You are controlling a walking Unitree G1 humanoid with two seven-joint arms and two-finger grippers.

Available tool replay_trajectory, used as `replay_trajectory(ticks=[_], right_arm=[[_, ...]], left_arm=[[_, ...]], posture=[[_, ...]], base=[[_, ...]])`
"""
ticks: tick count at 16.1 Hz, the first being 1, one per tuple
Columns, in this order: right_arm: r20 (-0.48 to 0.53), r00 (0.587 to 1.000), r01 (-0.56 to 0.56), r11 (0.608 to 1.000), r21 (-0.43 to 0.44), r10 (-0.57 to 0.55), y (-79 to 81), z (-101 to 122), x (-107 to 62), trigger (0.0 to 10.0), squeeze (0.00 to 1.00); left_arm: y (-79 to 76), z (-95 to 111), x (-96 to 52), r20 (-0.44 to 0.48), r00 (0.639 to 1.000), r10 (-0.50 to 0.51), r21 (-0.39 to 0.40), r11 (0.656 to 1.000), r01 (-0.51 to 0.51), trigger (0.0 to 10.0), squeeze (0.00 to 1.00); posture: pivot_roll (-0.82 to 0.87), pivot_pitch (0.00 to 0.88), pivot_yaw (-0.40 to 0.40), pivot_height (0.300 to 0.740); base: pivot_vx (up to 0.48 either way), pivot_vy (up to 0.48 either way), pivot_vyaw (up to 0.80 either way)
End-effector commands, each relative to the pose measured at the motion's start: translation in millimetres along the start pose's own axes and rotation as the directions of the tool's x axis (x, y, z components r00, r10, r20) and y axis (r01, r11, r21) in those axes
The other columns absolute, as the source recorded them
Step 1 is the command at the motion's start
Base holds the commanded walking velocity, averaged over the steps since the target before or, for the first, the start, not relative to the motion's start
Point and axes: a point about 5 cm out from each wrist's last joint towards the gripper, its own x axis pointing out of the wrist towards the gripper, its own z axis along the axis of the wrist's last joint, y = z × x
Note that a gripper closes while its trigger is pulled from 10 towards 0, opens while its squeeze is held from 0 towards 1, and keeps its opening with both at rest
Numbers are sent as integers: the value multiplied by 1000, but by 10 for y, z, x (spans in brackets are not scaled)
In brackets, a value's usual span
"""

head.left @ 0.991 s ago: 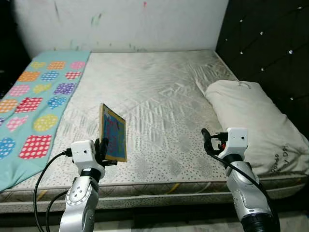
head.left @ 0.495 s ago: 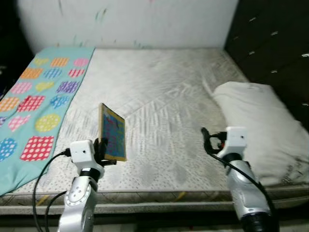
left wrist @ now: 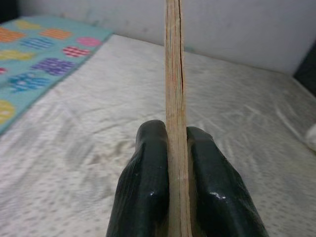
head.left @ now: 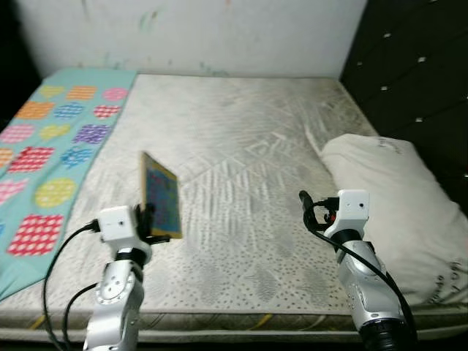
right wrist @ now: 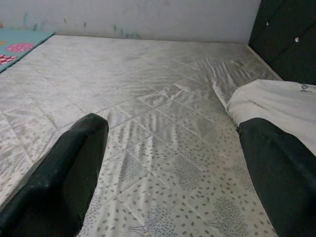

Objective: Clean up the room

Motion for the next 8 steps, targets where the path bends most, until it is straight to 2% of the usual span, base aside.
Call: replay_trajectory(ticks=[1, 5, 8], right_arm=[[6, 1000, 5, 1000, -9, -5, -21, 7, -1, 10000, 0], [11, 1000, -1, 1000, -19, 2, -14, 16, 18, 10000, 0], [11, 1000, 1, 1000, -9, -1, -8, 12, 22, 10000, 0]], left_arm=[[-37, 40, 8, 19, 1000, -12, 10, 1000, 11, 10000, 0], [-67, 32, 10, 15, 1000, -22, 12, 1000, 22, 10000, 0], [-102, 54, 35, 19, 999, -39, 11, 999, 39, 10000, 0]], posture=[[-95, 0, -15, 740], [-92, 0, -18, 740], [-92, 0, -15, 740]], base=[[0, 0, 0], [0, 0, 597], [0, 0, 0]])
